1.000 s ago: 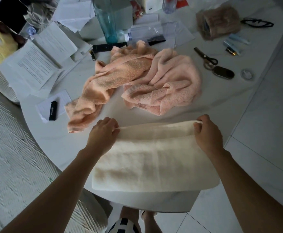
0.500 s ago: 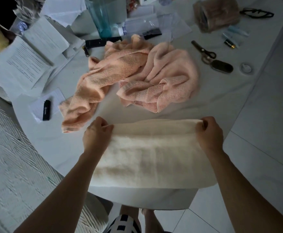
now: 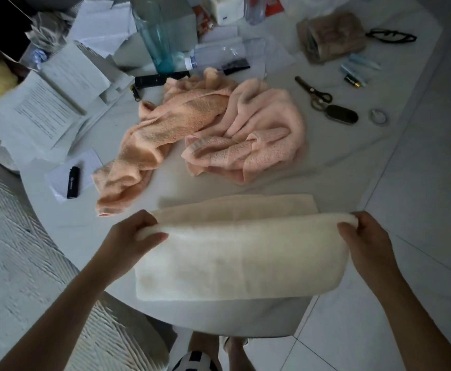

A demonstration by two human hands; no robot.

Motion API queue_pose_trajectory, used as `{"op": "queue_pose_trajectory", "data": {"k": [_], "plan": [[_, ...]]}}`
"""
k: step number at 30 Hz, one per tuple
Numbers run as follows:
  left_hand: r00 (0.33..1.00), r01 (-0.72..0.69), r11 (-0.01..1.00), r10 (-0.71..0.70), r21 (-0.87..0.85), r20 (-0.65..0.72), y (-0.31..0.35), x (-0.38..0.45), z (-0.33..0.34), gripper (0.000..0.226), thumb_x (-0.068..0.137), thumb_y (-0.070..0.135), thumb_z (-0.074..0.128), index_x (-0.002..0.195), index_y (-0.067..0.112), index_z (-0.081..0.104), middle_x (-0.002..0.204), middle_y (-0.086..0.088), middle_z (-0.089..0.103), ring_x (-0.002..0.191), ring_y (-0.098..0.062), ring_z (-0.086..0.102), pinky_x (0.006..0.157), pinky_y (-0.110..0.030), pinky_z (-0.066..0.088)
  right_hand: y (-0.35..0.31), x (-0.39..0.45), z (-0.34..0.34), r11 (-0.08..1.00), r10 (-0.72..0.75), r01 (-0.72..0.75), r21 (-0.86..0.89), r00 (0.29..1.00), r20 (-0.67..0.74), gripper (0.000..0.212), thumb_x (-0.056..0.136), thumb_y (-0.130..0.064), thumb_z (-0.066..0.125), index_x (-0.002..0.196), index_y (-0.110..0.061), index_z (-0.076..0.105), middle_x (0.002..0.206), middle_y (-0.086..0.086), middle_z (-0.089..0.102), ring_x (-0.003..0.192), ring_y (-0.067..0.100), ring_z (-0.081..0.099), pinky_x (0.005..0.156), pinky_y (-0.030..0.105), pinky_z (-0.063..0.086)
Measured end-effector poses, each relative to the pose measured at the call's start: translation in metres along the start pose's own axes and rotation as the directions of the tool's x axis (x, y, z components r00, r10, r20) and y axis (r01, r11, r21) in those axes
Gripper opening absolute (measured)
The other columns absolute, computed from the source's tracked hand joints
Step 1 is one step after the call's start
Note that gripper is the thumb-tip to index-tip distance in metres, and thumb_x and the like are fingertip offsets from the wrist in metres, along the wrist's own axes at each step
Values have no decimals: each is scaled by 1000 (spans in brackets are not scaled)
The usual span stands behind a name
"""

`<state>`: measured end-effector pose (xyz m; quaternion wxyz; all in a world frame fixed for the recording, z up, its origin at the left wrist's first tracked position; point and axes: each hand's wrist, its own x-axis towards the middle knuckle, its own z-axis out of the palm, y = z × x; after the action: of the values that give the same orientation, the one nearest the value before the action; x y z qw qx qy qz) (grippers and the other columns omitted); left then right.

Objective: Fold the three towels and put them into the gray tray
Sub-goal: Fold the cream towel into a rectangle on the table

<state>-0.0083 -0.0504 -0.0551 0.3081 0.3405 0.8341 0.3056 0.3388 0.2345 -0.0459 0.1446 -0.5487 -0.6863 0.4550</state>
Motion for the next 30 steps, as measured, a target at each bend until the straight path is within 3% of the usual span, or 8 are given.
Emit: {"op": "queue_pose_trajectory", "data": {"k": [4,8,11,13,18,23,27,30], "plan": [[952,155,925,-233,-346,-197,-5,28,4,18,79,27,82,87,23,67,72,9,66,66,-12,58,57,-26,45,-17,29,20,998,22,-16,56,995,-100,9,81,-36,58,89,-33,62,78,-14,67,67,-1,60,54,24,45],[894,370,891,-419,-264,-160,-18,43,32,49,81,20,83,123,12,59,99,-12,68,84,-28,65,73,-37,52,-3,48,58,980,153,-164,-114,983,-97,20,90,-25,60,104,-10,59,88,3,60,83,26,57,67,30,36],[820,434,833,-523,-343,-233,-24,33,38,58,81,34,83,127,15,54,107,-10,68,93,-30,67,82,-43,56,6,37,63,975,183,-199,-101,972,-148,26,87,-27,64,105,-9,58,93,5,59,76,23,56,56,26,35],[781,478,738,-605,-476,-154,-27,17,40,51,83,35,81,121,11,57,107,-12,70,91,-29,69,70,-37,55,14,21,61,971,189,-207,-123,971,-145,27,86,-33,63,103,-13,57,91,1,59,71,13,54,54,23,35],[841,489,756,-541,-435,4,-31,-31,52,37,77,42,78,100,16,64,96,-9,73,83,-28,72,65,-37,58,45,-30,49,952,281,-290,-104,956,-89,38,82,-45,67,105,-16,56,90,-5,60,77,9,57,59,29,44],[840,502,587,-505,-635,198,-29,-42,51,64,65,41,82,122,22,63,107,-8,76,97,-32,73,79,-49,62,48,-29,36,917,395,-392,-72,919,22,41,83,-36,74,113,-14,57,101,3,62,91,25,61,77,38,50],[897,392,581,-413,-714,156,-24,-36,47,50,72,35,79,119,23,69,104,-8,78,94,-32,74,72,-40,62,36,-11,31,933,360,-357,-43,931,57,30,84,-20,71,112,-14,60,103,6,62,92,27,60,79,42,53],[891,392,478,-410,-786,195,-20,-24,42,49,79,45,75,114,11,74,105,-13,78,93,-30,76,70,-34,62,30,-6,34,876,455,-464,133,885,97,28,86,-12,65,114,-13,58,109,9,61,89,25,59,70,36,53]]}}
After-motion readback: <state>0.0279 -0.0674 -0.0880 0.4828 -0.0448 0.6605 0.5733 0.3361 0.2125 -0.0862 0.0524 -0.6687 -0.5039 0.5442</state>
